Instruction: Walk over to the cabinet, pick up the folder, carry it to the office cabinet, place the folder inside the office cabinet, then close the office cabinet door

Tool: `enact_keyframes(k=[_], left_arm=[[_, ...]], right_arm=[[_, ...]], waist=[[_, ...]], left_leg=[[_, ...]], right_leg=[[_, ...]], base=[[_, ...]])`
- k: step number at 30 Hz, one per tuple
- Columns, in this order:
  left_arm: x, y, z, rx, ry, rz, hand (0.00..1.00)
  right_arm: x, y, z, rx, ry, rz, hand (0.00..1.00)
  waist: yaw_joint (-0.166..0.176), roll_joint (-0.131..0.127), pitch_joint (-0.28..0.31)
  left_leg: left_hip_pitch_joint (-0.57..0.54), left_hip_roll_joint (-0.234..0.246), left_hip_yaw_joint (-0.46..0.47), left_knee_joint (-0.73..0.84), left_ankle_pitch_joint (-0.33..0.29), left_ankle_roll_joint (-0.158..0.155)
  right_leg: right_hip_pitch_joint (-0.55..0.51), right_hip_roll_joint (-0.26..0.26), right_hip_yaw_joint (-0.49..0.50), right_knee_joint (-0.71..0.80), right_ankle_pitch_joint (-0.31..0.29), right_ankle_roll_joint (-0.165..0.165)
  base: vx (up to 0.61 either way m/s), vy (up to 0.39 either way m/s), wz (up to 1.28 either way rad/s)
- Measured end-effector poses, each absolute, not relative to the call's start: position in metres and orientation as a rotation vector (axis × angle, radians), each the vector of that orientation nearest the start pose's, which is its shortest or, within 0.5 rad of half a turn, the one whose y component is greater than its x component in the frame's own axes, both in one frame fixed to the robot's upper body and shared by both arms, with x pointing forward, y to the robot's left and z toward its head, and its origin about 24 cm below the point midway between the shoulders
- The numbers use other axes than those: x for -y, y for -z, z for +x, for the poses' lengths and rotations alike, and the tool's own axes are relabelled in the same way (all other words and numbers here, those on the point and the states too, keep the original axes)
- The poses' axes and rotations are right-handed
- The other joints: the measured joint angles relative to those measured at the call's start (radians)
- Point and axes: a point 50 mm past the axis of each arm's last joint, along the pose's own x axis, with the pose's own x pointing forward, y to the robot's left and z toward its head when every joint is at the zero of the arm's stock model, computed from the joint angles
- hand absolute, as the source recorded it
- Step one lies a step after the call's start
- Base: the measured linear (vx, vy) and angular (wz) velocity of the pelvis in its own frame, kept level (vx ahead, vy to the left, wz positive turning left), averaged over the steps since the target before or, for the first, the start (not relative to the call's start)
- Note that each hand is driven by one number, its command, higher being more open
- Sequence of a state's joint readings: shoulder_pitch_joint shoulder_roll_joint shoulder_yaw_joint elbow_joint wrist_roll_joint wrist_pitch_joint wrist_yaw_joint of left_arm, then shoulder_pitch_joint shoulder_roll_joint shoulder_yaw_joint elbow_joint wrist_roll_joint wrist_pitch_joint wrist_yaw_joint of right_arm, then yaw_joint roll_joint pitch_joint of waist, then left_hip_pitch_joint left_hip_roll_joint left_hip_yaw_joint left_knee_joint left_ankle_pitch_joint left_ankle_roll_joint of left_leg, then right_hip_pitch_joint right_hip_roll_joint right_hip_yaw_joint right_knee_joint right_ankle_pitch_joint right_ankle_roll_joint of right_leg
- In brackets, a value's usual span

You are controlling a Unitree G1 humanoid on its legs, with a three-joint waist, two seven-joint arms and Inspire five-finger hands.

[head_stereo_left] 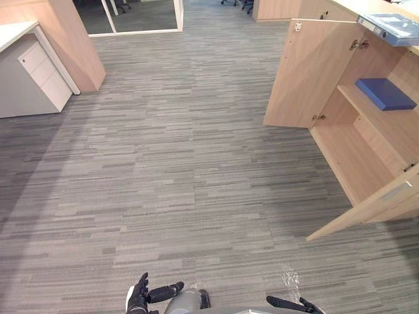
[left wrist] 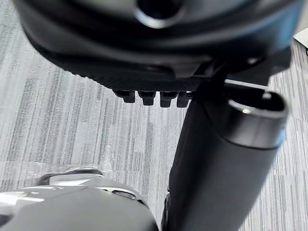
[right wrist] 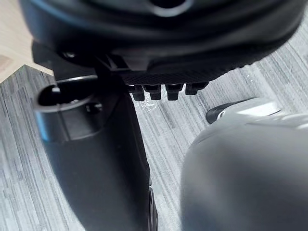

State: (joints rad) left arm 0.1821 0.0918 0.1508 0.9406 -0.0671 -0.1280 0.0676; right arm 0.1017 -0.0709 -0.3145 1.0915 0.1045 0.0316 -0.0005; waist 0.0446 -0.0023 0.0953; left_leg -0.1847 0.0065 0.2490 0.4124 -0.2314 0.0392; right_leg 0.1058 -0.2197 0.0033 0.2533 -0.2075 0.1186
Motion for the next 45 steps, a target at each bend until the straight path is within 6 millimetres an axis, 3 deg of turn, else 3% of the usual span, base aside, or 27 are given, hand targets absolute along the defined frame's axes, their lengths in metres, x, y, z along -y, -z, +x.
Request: enact_keyframes(k=[2, 4, 5, 7, 9, 11, 13, 15, 16, 17, 19, 21, 23, 24, 25, 26, 27, 28, 29, 31, 35, 37, 38, 39, 40, 44, 45], left_arm=[[-0.216, 0.151, 0.085, -0.969, -0.328, 0.000, 1.00], [-0.209, 0.150, 0.091, -0.951, -0.295, 0.001, 1.00], [-0.201, 0.148, 0.098, -0.927, -0.258, -0.019, 1.00], [-0.194, 0.148, 0.101, -0.920, -0.230, -0.051, 1.00], [-0.186, 0.149, 0.101, -0.922, -0.198, -0.077, 1.00], [-0.183, 0.150, 0.103, -0.928, -0.169, -0.073, 1.00], [-0.181, 0.153, 0.108, -0.946, -0.170, -0.080, 1.00], [-0.181, 0.155, 0.106, -0.962, -0.177, -0.076, 1.00], [-0.187, 0.155, 0.104, -0.973, -0.190, -0.066, 1.00], [-0.187, 0.156, 0.101, -0.985, -0.201, -0.069, 1.00], [-0.180, 0.162, 0.091, -1.034, -0.245, -0.126, 1.00], [-0.179, 0.162, 0.094, -1.030, -0.245, -0.127, 1.00], [-0.181, 0.162, 0.094, -1.029, -0.245, -0.120, 1.00], [-0.186, 0.160, 0.095, -1.014, -0.282, -0.139, 1.00], [-0.189, 0.159, 0.096, -1.001, -0.317, -0.164, 1.00], [-0.194, 0.158, 0.094, -0.967, -0.430, -0.255, 1.00], [-0.197, 0.157, 0.094, -0.950, -0.473, -0.289, 1.00], [-0.201, 0.155, 0.095, -0.921, -0.536, -0.339, 1.00], [-0.209, 0.152, 0.090, -0.890, -0.619, -0.386, 1.00], [-0.211, 0.151, 0.087, -0.878, -0.643, -0.394, 1.00], [-0.210, 0.146, 0.094, -0.834, -0.659, -0.403, 1.00], [-0.208, 0.145, 0.097, -0.814, -0.662, -0.409, 1.00], [-0.207, 0.145, 0.096, -0.814, -0.664, -0.410, 1.00], [-0.208, 0.145, 0.094, -0.815, -0.674, -0.414, 1.00], [-0.206, 0.146, 0.094, -0.815, -0.677, -0.423, 1.00], [-0.213, 0.146, 0.093, -0.814, -0.723, -0.431, 1.00], [-0.214, 0.148, 0.090, -0.830, -0.728, -0.435, 1.00]], right_arm=[[0.204, 0.167, 0.071, -1.160, 0.417, 0.243, 1.00], [0.203, 0.165, 0.076, -1.140, 0.422, 0.245, 1.00], [0.203, 0.163, 0.081, -1.114, 0.422, 0.248, 1.00], [0.202, 0.161, 0.088, -1.086, 0.415, 0.245, 1.00], [0.198, 0.158, 0.098, -1.053, 0.387, 0.236, 1.00], [0.195, 0.156, 0.108, -1.026, 0.360, 0.230, 1.00], [0.193, 0.155, 0.113, -1.012, 0.351, 0.229, 1.00], [0.192, 0.154, 0.117, -1.003, 0.319, 0.206, 1.00], [0.189, 0.154, 0.118, -1.006, 0.305, 0.201, 1.00], [0.189, 0.154, 0.118, -1.009, 0.295, 0.194, 1.00], [0.197, 0.152, 0.124, -0.996, 0.277, 0.166, 1.00], [0.197, 0.152, 0.125, -0.997, 0.272, 0.167, 1.00], [0.197, 0.155, 0.119, -1.023, 0.280, 0.177, 1.00], [0.196, 0.156, 0.115, -1.035, 0.286, 0.184, 1.00], [0.196, 0.157, 0.113, -1.040, 0.290, 0.188, 1.00], [0.197, 0.158, 0.109, -1.043, 0.315, 0.213, 1.00], [0.198, 0.158, 0.107, -1.046, 0.331, 0.229, 1.00], [0.197, 0.160, 0.102, -1.059, 0.351, 0.249, 1.00], [0.197, 0.162, 0.096, -1.080, 0.360, 0.255, 1.00], [0.197, 0.163, 0.092, -1.100, 0.363, 0.257, 1.00], [0.191, 0.166, 0.091, -1.130, 0.347, 0.266, 1.00], [0.184, 0.166, 0.093, -1.130, 0.324, 0.269, 1.00], [0.185, 0.166, 0.093, -1.129, 0.323, 0.266, 1.00], [0.184, 0.166, 0.093, -1.124, 0.325, 0.265, 1.00], [0.184, 0.165, 0.094, -1.122, 0.324, 0.267, 1.00], [0.169, 0.164, 0.104, -1.096, 0.301, 0.303, 1.00], [0.167, 0.162, 0.108, -1.081, 0.289, 0.302, 1.00]], waist=[[-0.001, -0.010, -0.031], [-0.002, -0.009, -0.049], [-0.004, -0.010, -0.047], [-0.007, -0.009, -0.043], [-0.033, -0.023, -0.039], [-0.056, -0.018, -0.025], [-0.061, -0.007, 0.005], [-0.067, 0.001, 0.012], [-0.067, -0.016, 0.018], [-0.072, -0.013, 0.025], [-0.076, 0.036, 0.020], [-0.078, 0.047, 0.029], [-0.082, 0.044, 0.029], [-0.084, 0.043, 0.027], [-0.084, 0.043, 0.027], [-0.080, 0.039, 0.032], [-0.077, 0.038, 0.033], [-0.068, 0.033, 0.033], [-0.052, 0.006, 0.037], [-0.047, -0.006, 0.034], [-0.010, -0.021, 0.044], [0.006, -0.025, 0.048], [0.006, -0.021, 0.046], [0.013, -0.015, 0.036], [0.016, -0.010, 0.030], [0.045, -0.056, 0.005], [0.045, -0.061, 0.004]], left_leg=[[0.044, -0.036, 0.018, -0.033, 0.001, 0.010], [0.101, -0.060, 0.026, -0.075, 0.000, 0.014], [0.177, -0.075, 0.033, -0.118, -0.005, 0.034], [0.261, -0.086, 0.034, -0.168, -0.016, 0.052], [0.345, -0.081, 0.015, -0.215, -0.019, 0.056], [0.392, -0.051, -0.004, -0.247, -0.021, 0.053], [0.436, -0.005, -0.014, -0.254, -0.026, 0.040], [0.453, 0.041, -0.016, -0.264, -0.054, -0.019], [0.483, 0.041, -0.012, -0.283, -0.062, -0.052], [0.500, 0.050, -0.012, -0.287, -0.072, -0.069], [0.518, 0.122, 0.007, -0.267, -0.080, -0.095], [0.515, 0.173, 0.004, -0.209, -0.073, -0.110], [0.482, 0.233, -0.024, -0.066, -0.059, -0.134], [0.416, 0.270, -0.072, 0.112, -0.023, -0.146], [0.364, 0.284, -0.104, 0.225, 0.019, -0.136], [0.228, 0.313, -0.175, 0.505, 0.116, -0.125], [0.180, 0.318, -0.184, 0.601, 0.115, -0.129], [0.120, 0.316, -0.183, 0.703, 0.107, -0.132], [0.018, 0.295, -0.150, 0.763, 0.082, -0.137], [-0.050, 0.276, -0.140, 0.730, 0.055, -0.135], [-0.143, 0.195, -0.125, 0.324, -0.009, -0.136], [-0.157, 0.138, -0.216, 0.020, 0.042, -0.132], [-0.163, 0.132, -0.254, -0.022, 0.061, -0.132], [-0.178, 0.123, -0.284, -0.016, 0.153, -0.154], [-0.181, 0.115, -0.284, -0.002, 0.191, -0.147], [-0.151, 0.076, -0.149, 0.127, 0.044, -0.060], [-0.089, 0.053, -0.099, 0.110, 0.016, -0.032]], right_leg=[[-0.019, -0.033, 0.012, 0.066, 0.006, 0.009], [-0.092, -0.047, 0.049, 0.267, 0.017, 0.001], [-0.189, -0.060, 0.065, 0.520, 0.094, -0.057], [-0.276, -0.074, 0.055, 0.746, 0.160, -0.106], [-0.369, -0.079, -0.012, 0.901, 0.119, -0.132], [-0.420, -0.058, -0.098, 0.853, 0.053, -0.118], [-0.423, -0.022, -0.195, 0.651, -0.001, -0.097], [-0.415, 0.011, -0.268, 0.365, 0.018, -0.078], [-0.410, 0.011, -0.283, 0.221, 0.072, -0.080], [-0.400, 0.015, -0.288, 0.215, 0.143, -0.095], [-0.395, 0.100, -0.307, 0.237, 0.096, -0.140], [-0.378, 0.148, -0.316, 0.248, 0.057, -0.170], [-0.328, 0.199, -0.324, 0.227, 0.022, -0.185], [-0.291, 0.234, -0.322, 0.199, 0.005, -0.193], [-0.268, 0.252, -0.318, 0.181, -0.001, -0.200], [-0.210, 0.293, -0.298, 0.127, -0.006, -0.209], [-0.186, 0.306, -0.285, 0.107, -0.007, -0.214], [-0.148, 0.316, -0.266, 0.081, -0.009, -0.220], [-0.069, 0.320, -0.228, 0.010, -0.007, -0.218], [-0.023, 0.320, -0.211, -0.036, -0.003, -0.212], [0.098, 0.290, -0.150, -0.126, -0.004, -0.185], [0.150, 0.248, -0.121, -0.140, -0.037, -0.130], [0.158, 0.240, -0.115, -0.141, -0.047, -0.112], [0.176, 0.213, -0.092, -0.138, -0.079, -0.071], [0.179, 0.202, -0.079, -0.135, -0.085, -0.061], [0.069, 0.077, 0.001, 0.129, -0.089, -0.041], [-0.025, 0.032, 0.027, 0.362, -0.056, -0.092]], base=[[0.29, 0.180, -0.26], [0.24, 0.127, -0.08], [0.22, 0.106, -0.06], [0.25, 0.045, -0.05], [0.19, -0.067, 0.07], [0.18, -0.173, 0.24], [0.22, -0.248, 0.23], [0.21, -0.302, 0.12], [0.25, -0.334, -0.03], [0.33, -0.368, -0.23], [0.42, -0.346, -0.32], [0.45, -0.346, -0.24], [0.44, -0.348, -0.18], [0.31, -0.256, -0.19], [0.42, -0.348, -0.35], [0.34, -0.251, -0.37], [0.35, -0.213, -0.48], [0.38, -0.105, -0.58], [0.47, -0.101, -0.54], [0.39, -0.063, -0.35], [0.45, 0.083, -0.46], [0.51, 0.235, -0.50], [0.61, 0.342, -0.65], [0.53, 0.329, -0.52], [0.54, 0.355, -0.66], [0.46, 0.336, -0.86], [0.48, 0.442, -0.85]])
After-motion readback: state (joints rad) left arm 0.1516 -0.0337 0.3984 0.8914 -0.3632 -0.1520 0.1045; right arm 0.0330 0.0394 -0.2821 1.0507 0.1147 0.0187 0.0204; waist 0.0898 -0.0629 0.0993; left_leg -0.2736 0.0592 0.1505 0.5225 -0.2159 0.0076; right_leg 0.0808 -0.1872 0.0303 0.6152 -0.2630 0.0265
